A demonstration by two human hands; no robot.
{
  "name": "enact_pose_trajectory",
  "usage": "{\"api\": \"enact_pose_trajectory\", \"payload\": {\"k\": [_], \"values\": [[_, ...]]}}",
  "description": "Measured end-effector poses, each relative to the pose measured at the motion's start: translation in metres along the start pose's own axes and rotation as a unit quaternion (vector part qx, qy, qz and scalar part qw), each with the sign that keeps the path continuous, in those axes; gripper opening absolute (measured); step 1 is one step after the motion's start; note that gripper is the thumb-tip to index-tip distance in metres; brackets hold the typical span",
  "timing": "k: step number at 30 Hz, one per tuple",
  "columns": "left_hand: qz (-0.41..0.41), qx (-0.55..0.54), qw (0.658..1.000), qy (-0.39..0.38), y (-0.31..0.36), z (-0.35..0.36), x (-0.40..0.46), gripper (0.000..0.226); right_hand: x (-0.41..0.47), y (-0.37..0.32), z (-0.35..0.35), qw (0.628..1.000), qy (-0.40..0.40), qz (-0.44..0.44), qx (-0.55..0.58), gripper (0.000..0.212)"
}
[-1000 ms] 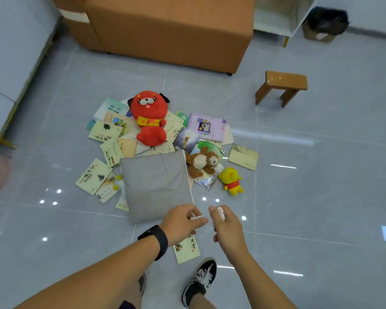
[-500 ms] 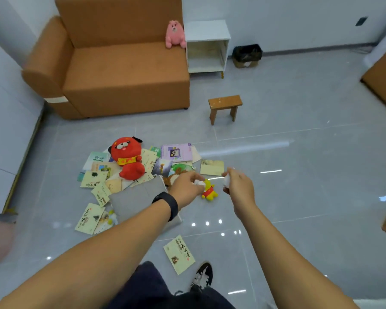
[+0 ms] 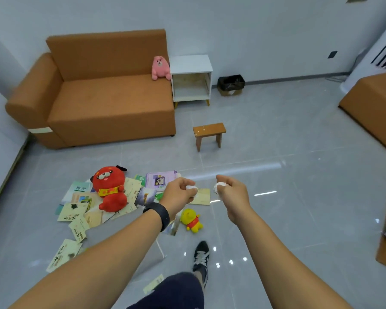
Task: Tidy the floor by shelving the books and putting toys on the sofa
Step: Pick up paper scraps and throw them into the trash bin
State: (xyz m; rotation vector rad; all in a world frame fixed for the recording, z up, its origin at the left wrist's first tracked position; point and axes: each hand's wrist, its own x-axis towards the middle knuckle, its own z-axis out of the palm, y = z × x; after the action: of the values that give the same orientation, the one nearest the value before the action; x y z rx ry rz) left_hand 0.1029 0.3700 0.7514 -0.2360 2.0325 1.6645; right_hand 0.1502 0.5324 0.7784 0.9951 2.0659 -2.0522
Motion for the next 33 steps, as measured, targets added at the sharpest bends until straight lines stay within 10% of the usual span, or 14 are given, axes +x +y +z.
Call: {"api": "enact_pose_trajectory", "payload": {"k": [15, 33], "values": [[-0.020, -0.060, 0.991, -0.118, 0.165, 0.171, 0.189, 0.014, 0.221, -0.138, -0.173, 0.991, 0.110, -0.043, 0.065, 0.027], [0.006, 0.009, 0.998, 0.054, 0.309, 0.327, 0.391, 0.037, 0.491, -0.256, -0.284, 0.990, -0.112, -0.046, -0.077, 0.023]]}}
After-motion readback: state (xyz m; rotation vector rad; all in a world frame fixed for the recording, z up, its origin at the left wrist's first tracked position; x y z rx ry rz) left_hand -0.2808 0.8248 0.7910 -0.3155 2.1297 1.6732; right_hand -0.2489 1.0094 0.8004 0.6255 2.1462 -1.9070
